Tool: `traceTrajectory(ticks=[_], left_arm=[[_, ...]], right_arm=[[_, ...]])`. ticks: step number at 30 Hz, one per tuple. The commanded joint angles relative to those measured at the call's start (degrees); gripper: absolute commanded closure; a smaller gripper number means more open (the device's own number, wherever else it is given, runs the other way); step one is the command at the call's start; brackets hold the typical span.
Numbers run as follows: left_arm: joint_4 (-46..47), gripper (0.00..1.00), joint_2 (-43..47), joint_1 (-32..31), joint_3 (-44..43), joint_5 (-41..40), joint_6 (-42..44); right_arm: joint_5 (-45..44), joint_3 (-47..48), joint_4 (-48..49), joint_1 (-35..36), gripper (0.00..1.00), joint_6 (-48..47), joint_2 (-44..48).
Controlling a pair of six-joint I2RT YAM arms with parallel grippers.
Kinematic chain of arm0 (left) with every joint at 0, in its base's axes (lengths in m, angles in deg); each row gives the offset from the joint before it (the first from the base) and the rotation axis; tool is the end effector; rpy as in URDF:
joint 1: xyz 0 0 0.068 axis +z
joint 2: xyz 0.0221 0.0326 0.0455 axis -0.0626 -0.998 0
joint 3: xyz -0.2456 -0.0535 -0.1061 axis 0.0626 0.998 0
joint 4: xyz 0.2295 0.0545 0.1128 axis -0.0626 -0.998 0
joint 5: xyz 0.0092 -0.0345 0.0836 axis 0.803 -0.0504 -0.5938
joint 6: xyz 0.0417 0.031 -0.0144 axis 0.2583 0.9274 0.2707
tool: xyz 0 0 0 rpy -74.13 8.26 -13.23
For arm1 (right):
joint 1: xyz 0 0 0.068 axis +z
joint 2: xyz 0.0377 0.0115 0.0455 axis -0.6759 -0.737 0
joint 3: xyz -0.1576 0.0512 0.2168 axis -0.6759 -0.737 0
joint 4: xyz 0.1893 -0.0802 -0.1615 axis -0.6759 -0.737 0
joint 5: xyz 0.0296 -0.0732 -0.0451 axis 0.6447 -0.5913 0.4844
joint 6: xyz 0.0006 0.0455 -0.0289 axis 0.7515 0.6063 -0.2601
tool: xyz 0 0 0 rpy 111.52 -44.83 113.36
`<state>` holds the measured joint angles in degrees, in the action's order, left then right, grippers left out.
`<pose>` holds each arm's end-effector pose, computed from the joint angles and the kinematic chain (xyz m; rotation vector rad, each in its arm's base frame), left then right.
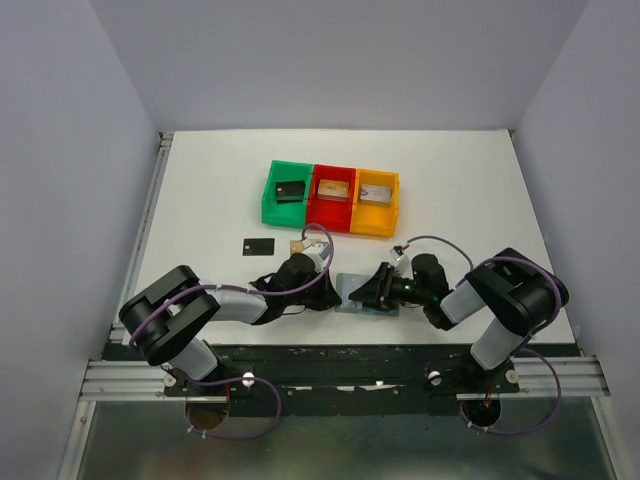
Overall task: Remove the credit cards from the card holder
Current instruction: Remove the credit card from the card holder.
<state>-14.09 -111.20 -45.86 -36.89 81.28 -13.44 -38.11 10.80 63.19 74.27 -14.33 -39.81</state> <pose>0.1689 -0.2077 0.1283 0.2552 2.3816 -1.0606 0.1818 0.1362 0.0947 0.1918 2.3666 1.5452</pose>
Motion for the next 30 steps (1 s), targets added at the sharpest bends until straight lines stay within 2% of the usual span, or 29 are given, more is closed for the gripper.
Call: traceTrajectory(ticks=[1,9,18,30], left_arm=[[-1.0,1.00,-2.1,-0.4,0.0,0.3,1.0],[-1.0,1.00,-2.2,-0.4,0.1,-0.1,0.8],[-1.6,1.00,-2.0,-0.4,0.4,-1.0,0.2],[-3.0,1.00,-2.4,-0.4,-0.3,-1.4,0.2]], right_arm=[[2.9,-0.6,8.5,0.2,0.50,2.2,-3.9],[2.8,-1.0,7.6,0.3,0.53,1.3,-3.3],[-0.5,-1.1,-3.7,0.2,0.59,-3.2,5.9],[-2.3,-0.1,-13.2,0.2,0.60,-6.7,11.1]])
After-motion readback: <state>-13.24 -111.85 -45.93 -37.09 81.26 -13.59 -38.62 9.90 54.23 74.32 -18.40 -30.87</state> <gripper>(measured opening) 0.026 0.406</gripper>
